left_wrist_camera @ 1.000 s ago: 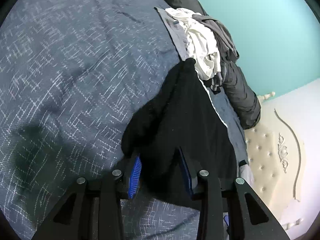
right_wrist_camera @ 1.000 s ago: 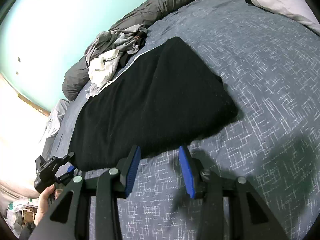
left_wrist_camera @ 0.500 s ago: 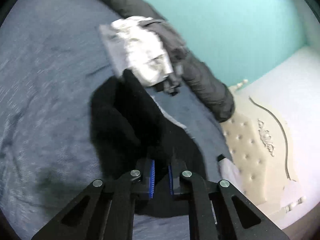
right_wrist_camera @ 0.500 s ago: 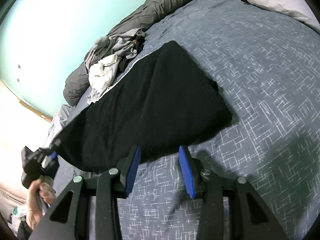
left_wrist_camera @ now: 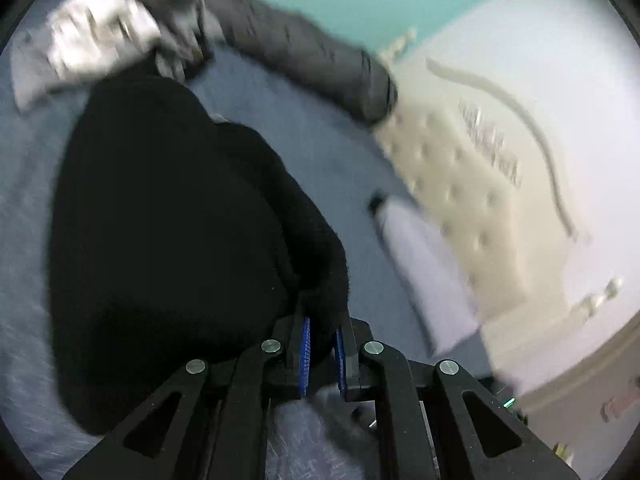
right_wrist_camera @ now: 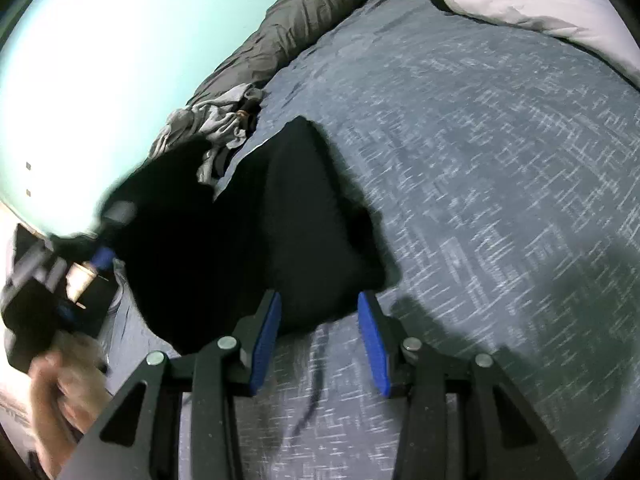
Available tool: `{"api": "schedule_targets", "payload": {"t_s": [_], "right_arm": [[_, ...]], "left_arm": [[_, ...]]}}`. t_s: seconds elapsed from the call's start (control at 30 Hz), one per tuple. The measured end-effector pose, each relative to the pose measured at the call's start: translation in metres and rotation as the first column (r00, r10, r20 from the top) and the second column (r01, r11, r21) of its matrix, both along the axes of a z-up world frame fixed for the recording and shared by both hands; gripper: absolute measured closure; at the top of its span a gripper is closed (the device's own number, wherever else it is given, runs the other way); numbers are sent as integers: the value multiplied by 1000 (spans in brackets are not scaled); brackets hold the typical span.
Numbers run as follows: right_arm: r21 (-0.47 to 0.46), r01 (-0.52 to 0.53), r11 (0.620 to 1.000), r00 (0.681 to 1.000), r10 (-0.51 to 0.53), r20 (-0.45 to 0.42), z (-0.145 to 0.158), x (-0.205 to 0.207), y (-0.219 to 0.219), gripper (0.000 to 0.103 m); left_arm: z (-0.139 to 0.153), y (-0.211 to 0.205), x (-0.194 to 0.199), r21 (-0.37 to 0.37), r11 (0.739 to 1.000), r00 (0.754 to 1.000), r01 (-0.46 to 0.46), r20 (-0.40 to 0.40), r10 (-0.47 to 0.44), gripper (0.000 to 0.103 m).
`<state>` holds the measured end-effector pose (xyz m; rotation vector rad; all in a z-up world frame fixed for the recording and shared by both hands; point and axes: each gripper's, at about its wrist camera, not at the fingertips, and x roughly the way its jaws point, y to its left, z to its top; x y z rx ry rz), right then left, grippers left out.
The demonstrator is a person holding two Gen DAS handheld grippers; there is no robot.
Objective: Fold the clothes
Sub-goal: 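Fold the sweatshirt side over with the left tool while the right tool presses it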
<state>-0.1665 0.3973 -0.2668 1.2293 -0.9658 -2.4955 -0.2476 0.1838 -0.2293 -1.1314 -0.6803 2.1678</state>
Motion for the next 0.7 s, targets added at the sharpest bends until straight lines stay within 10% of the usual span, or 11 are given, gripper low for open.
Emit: {"api": "schedule_targets", "payload": {"t_s": [0.2,0.37,0.7], "right_arm": [[-51,12,999,1000,-12,-2,-4,-2,13,62],[-120,5,993,998,-12,-64,5,-4,16,62],[-161,-64,985,988,40,-147,20,-14,-1,49]], "left_arm": [[-30,11,2,-62,998,995,30,92,-24,89],[3,-19,22,-83,996,1000,21,16,-20,52],[-9,-98,30,-196,973,989,-119,65,134,49]]}}
